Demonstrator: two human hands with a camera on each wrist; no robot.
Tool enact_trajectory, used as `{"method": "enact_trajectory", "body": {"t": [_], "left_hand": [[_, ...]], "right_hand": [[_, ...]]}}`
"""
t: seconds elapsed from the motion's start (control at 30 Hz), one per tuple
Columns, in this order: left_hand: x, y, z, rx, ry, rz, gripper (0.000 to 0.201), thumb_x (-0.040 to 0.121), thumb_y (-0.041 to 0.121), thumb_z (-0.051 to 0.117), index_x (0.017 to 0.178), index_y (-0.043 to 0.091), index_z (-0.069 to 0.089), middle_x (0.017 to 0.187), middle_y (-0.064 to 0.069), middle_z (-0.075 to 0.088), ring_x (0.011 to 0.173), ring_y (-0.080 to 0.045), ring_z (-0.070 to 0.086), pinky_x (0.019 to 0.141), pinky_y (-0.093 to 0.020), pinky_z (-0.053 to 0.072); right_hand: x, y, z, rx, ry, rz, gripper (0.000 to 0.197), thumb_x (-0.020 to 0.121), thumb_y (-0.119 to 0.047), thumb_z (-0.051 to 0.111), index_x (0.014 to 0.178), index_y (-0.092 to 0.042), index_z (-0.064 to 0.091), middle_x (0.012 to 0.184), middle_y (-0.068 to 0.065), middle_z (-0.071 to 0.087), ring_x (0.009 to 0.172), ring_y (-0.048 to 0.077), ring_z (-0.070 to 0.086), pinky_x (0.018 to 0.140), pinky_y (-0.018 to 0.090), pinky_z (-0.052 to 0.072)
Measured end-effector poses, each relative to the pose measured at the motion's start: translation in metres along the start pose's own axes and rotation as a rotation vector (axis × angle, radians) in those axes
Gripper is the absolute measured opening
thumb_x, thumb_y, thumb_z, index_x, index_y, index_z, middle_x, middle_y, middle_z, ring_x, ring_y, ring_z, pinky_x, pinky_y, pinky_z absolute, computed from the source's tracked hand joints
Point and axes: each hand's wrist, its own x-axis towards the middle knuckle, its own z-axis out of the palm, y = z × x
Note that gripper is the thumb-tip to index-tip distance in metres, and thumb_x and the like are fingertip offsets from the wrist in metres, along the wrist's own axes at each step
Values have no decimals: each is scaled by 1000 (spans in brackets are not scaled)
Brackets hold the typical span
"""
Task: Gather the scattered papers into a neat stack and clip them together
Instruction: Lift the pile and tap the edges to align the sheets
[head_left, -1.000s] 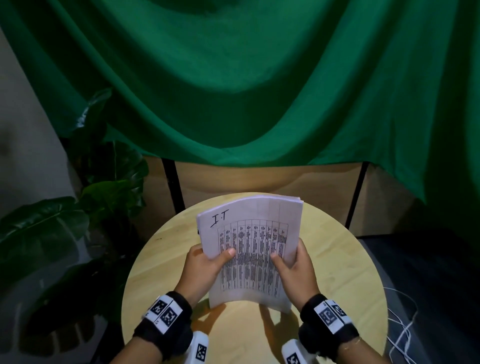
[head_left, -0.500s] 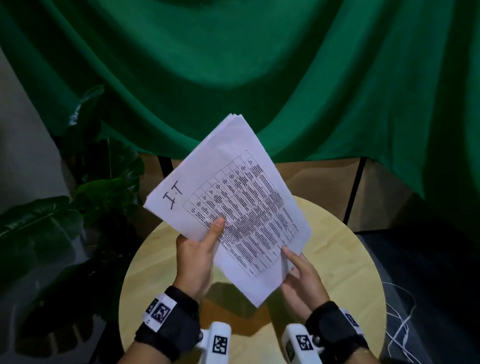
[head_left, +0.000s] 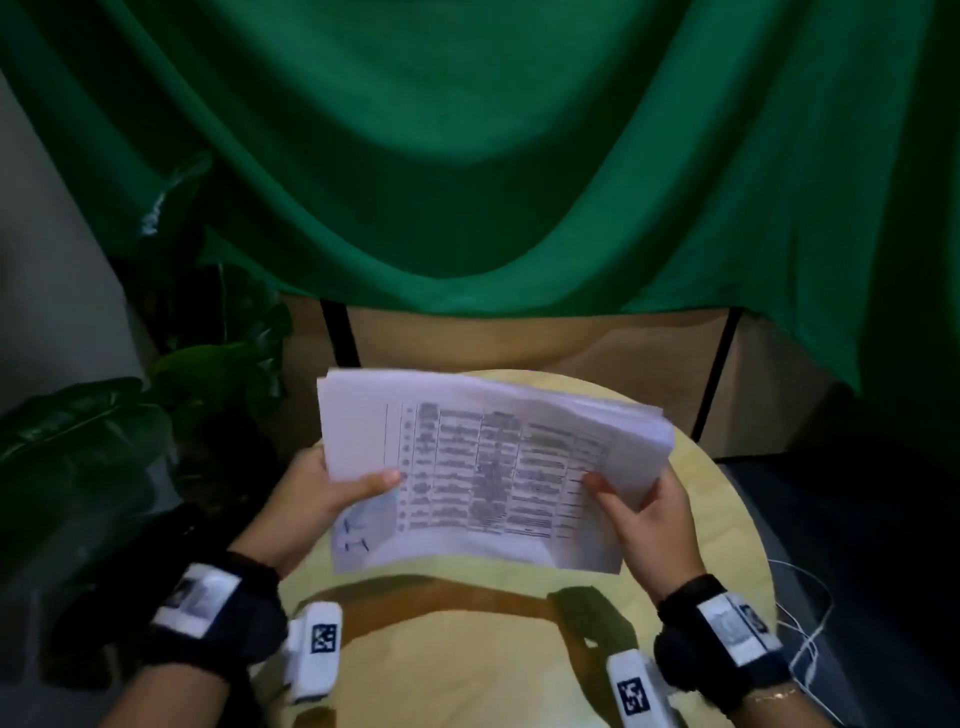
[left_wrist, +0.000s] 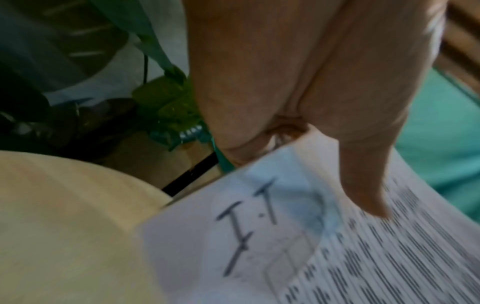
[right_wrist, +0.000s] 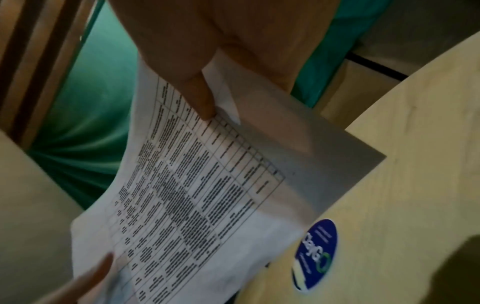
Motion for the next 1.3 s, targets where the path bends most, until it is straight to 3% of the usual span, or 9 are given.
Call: {"method": "enact_trajectory", "body": {"t": [0.17, 0.3, 0.5, 0.67, 0.8, 0.87, 1.0, 1.13, 1.3], "left_hand": [[-8, -52, 23, -17, 199, -41, 37, 89, 11, 89, 125, 16, 82, 119, 1, 86, 111, -20, 82, 104, -46, 61], [-22, -86, 33, -113, 217, -191, 36, 86, 11, 91, 121, 11, 82, 114, -9, 87, 108, -32, 83, 102, -56, 62], [-22, -88, 45, -55, 279, -158, 27, 92, 17, 87, 119, 16, 82, 108, -1, 88, 94, -15, 84, 93, -42, 64], [-24, -97, 40, -48, 269, -174, 27, 92, 15, 87, 118, 16, 82, 107, 0, 88, 93, -14, 84, 83, -34, 63], [-27, -114, 42, -61, 279, -248, 27, 93, 17, 86, 120, 17, 82, 110, 1, 88, 103, -23, 84, 92, -40, 64], [-26, -115, 42, -64, 301, -251, 30, 92, 21, 88, 121, 16, 82, 110, -1, 88, 103, -23, 84, 97, -47, 64], [-29, -113, 43, -55, 281, -243, 28, 92, 17, 88, 118, 19, 81, 108, 3, 88, 95, -14, 84, 87, -36, 64], [-31, -120, 42, -41, 261, -293, 26, 91, 15, 88, 116, 18, 83, 105, 3, 88, 96, -15, 85, 85, -32, 63], [-30, -115, 47, 5, 252, -291, 26, 93, 16, 87, 118, 18, 83, 107, 4, 88, 95, -13, 84, 99, -43, 64]], "right_hand": [[-16, 35, 13, -75, 49, 26, 47, 91, -13, 79, 130, -29, 61, 119, -7, 73, 113, 13, 69, 93, 39, 58], [-30, 57, 5, -175, 59, 113, 44, 84, -16, 85, 118, -32, 63, 113, -9, 72, 109, 8, 67, 93, 38, 58], [-30, 66, 15, -191, 83, 113, 36, 91, -17, 79, 123, -25, 65, 114, -8, 74, 109, 7, 68, 95, 42, 59], [-28, 69, 12, -183, 87, 119, 43, 88, -14, 81, 125, -26, 61, 112, -10, 70, 103, -3, 65, 84, 31, 55], [-33, 86, 13, -242, 78, 161, 41, 91, -11, 77, 128, -22, 64, 116, -6, 74, 109, 6, 67, 95, 43, 57], [-32, 87, 15, -238, 92, 155, 39, 92, -13, 76, 128, -22, 64, 115, -5, 74, 108, 6, 68, 91, 38, 57], [-34, 87, 11, -216, 95, 156, 41, 89, -12, 80, 124, -25, 63, 110, -11, 72, 97, -11, 64, 79, 24, 52], [-37, 100, 9, -227, 45, 239, 46, 86, -5, 80, 124, -22, 61, 111, -11, 70, 104, 4, 64, 86, 31, 52], [-36, 107, 9, -254, 76, 246, 35, 89, -4, 76, 119, -18, 66, 108, -6, 75, 104, 18, 71, 82, 33, 55]]}}
